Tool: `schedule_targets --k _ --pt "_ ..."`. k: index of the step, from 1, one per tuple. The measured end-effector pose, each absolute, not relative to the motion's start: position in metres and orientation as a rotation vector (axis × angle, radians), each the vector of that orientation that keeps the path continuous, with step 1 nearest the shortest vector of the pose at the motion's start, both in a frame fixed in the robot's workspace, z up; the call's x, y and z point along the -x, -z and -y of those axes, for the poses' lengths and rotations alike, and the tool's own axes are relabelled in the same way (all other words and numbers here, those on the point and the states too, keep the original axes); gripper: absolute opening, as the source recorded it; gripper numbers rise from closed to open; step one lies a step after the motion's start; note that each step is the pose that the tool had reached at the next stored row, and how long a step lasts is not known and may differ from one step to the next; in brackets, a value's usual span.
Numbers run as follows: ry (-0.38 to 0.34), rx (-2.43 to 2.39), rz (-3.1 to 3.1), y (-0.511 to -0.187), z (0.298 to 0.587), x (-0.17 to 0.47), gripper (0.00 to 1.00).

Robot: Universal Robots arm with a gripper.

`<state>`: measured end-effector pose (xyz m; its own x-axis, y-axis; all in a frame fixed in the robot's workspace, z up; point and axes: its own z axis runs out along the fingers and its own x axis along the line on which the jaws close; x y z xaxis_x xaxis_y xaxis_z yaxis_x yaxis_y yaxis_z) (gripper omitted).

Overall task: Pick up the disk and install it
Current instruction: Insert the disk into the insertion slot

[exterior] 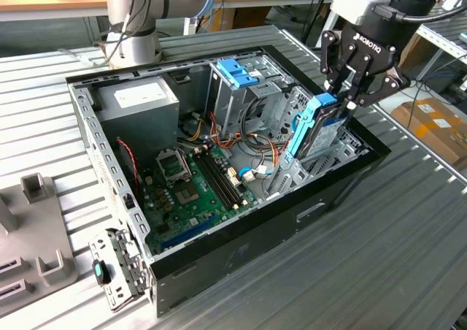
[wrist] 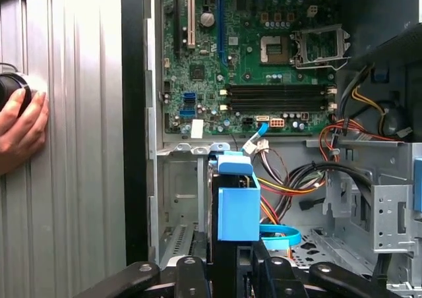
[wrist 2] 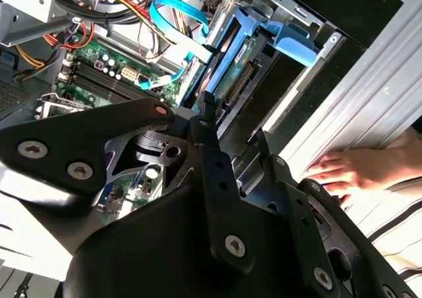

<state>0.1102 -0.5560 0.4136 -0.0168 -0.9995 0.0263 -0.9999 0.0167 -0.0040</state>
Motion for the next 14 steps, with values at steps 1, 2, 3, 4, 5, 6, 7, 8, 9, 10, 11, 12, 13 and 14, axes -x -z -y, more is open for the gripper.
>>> schedule_targets --k 1,2,3,4,5,6,7,8,9,10,11,12,13,14 --pt "-0.033 -2.192 2.228 -0.41 0.556 -0.11 0.35" --pt "-0.033 -2.192 2.228 -0.406 0.556 -0.11 0.35" --pt "-0.033 -2.192 2.228 -0.403 0.556 -0.11 0.35" --pt "-0.033 -2.191 2.228 -0.399 0.556 -0.11 0.35" --pt "-0.033 -2.191 2.228 -0.395 0.556 -0.11 0.35" --pt "-0.033 -2.192 2.228 -0.392 0.556 -0.11 0.35" --pt "-0.033 -2.192 2.228 -0.389 0.556 -0.11 0.35" --pt "-0.033 -2.192 2.228 -0.387 0.556 -0.11 0.35" --pt "-0.033 -2.192 2.228 -0.384 0.556 -0.11 0.35" --pt "-0.033 -2.191 2.228 -0.381 0.556 -0.11 0.35" --pt "-0.033 -2.191 2.228 -0.378 0.556 -0.11 0.35" --pt "-0.033 -2.191 2.228 -0.376 0.556 -0.11 0.35" --pt "-0.033 -2.192 2.228 -0.374 0.556 -0.11 0.35" --pt "-0.033 -2.191 2.228 -0.372 0.556 -0.11 0.35"
